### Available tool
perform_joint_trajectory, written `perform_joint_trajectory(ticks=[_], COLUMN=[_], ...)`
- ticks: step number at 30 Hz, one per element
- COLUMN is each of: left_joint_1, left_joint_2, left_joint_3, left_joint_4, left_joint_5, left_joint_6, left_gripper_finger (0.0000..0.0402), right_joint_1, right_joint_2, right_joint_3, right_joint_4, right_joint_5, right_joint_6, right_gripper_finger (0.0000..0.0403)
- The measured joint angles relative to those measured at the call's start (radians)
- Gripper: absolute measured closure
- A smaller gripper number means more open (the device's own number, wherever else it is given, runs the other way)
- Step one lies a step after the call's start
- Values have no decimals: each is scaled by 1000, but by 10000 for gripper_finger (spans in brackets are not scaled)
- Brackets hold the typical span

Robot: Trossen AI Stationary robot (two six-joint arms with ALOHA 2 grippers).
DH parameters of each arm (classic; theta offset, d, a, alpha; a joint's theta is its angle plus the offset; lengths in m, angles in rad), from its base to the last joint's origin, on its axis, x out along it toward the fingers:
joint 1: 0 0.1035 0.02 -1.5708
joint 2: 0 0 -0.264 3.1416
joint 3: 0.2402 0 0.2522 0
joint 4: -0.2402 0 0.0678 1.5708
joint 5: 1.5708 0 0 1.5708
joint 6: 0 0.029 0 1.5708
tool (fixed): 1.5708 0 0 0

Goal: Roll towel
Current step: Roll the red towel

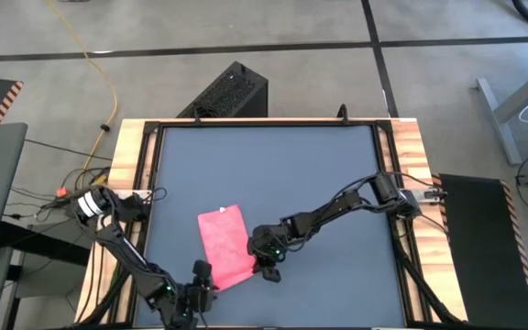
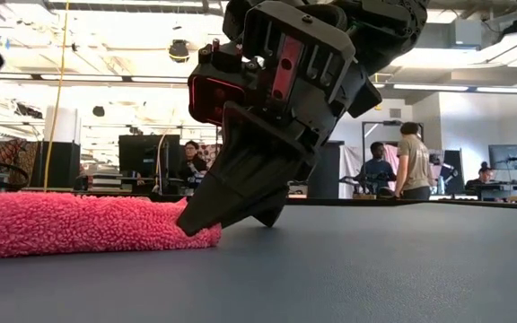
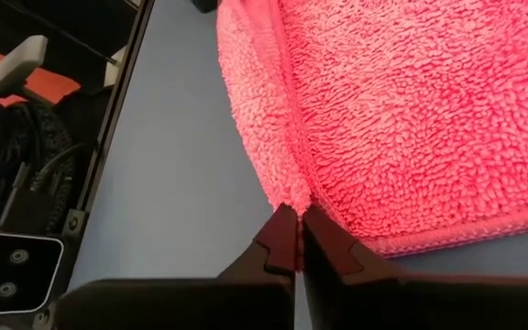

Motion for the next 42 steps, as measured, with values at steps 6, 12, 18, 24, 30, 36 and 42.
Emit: perform_joint_trajectory(ticks=[6, 12, 18, 24, 30, 36, 42], left_joint_1=[11, 21, 41, 48, 49, 49, 29], left_joint_2=[3, 6, 5, 5, 4, 2, -26], left_joint_3=[0, 0, -8, -8, -8, -8, -12], left_joint_4=[-33, -82, -73, -83, -99, -124, -94], left_joint_5=[-27, 13, 60, 82, 124, 156, 154], left_joint_6=[-33, -125, -161, -245, -375, -543, -598], left_gripper_finger=[289, 289, 322, 395, 401, 401, 401], right_joint_1=[-1, -2, -2, -2, -2, -2, -2], right_joint_2=[0, 0, 0, 0, -2, -2, -2], right_joint_3=[0, 0, 0, 2, 3, 3, 3], right_joint_4=[-3, -4, -5, -36, -44, -70, -75], right_joint_5=[0, 2, 5, 8, 8, 8, 8], right_joint_6=[4, 4, 20, 31, 84, 132, 161], right_gripper_finger=[375, 374, 374, 376, 374, 375, 371])
